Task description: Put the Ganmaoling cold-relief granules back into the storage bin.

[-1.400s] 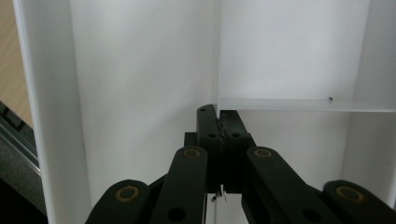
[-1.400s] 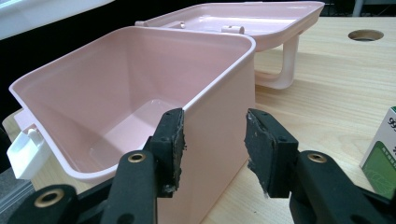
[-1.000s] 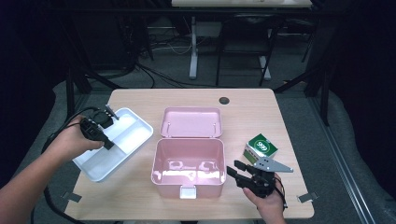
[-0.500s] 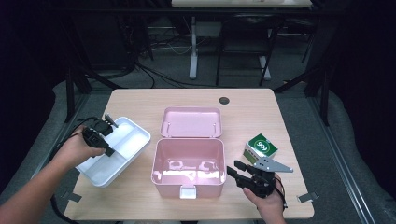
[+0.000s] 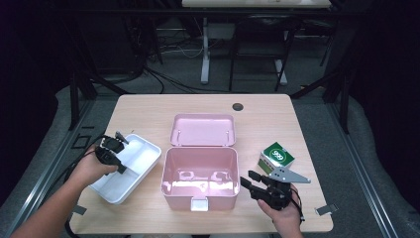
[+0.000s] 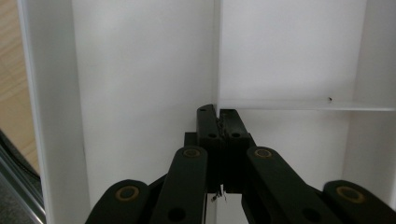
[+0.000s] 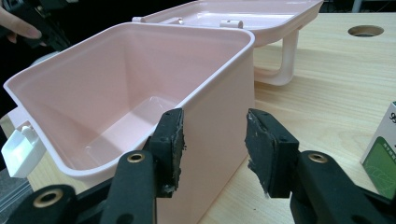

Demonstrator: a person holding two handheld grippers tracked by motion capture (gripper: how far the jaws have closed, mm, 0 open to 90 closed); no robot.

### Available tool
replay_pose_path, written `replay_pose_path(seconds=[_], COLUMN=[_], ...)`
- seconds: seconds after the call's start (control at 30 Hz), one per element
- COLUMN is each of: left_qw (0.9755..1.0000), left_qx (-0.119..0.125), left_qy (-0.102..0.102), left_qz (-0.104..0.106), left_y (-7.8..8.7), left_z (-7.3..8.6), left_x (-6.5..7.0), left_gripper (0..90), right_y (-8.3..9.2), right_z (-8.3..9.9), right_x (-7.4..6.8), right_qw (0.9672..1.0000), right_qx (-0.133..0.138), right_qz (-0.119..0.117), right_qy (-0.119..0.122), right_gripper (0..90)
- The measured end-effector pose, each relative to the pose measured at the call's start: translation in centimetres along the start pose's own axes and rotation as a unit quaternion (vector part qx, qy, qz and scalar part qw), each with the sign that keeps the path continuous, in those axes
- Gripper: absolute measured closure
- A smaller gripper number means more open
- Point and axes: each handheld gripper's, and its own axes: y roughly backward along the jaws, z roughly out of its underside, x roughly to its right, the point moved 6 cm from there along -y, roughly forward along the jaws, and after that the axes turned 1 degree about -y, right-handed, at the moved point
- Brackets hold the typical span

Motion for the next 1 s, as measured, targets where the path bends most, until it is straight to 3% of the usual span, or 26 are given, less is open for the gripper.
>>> replay_pose_path(seconds=[0.53, 0.83, 0.93, 1.0], left_qw=[0.9998, 0.9997, 0.999, 0.9982], left_qx=[-0.006, 0.015, 0.037, 0.055], left_qy=[0.019, 0.017, 0.022, 0.023], left_qz=[-0.005, 0.0, 0.015, 0.011], left_y=[-4.3, -3.6, -3.0, -2.5], left_z=[0.3, 0.4, 0.5, 0.6], left_x=[-0.3, 0.1, 0.3, 0.3], left_gripper=[88.7, 80.4, 72.7, 68.7], right_y=[0.1, 0.1, 0.1, 0.1], right_z=[0.0, 0.0, 0.0, 0.0], right_x=[0.0, 0.1, 0.1, 0.1], right_qw=[1.0, 1.0, 1.0, 1.0], right_qx=[-0.004, -0.005, -0.004, -0.004], right_qz=[0.001, 0.0, 0.001, 0.002], right_qy=[0.001, 0.003, 0.002, 0.002], right_gripper=[56.2, 56.1, 56.0, 55.9])
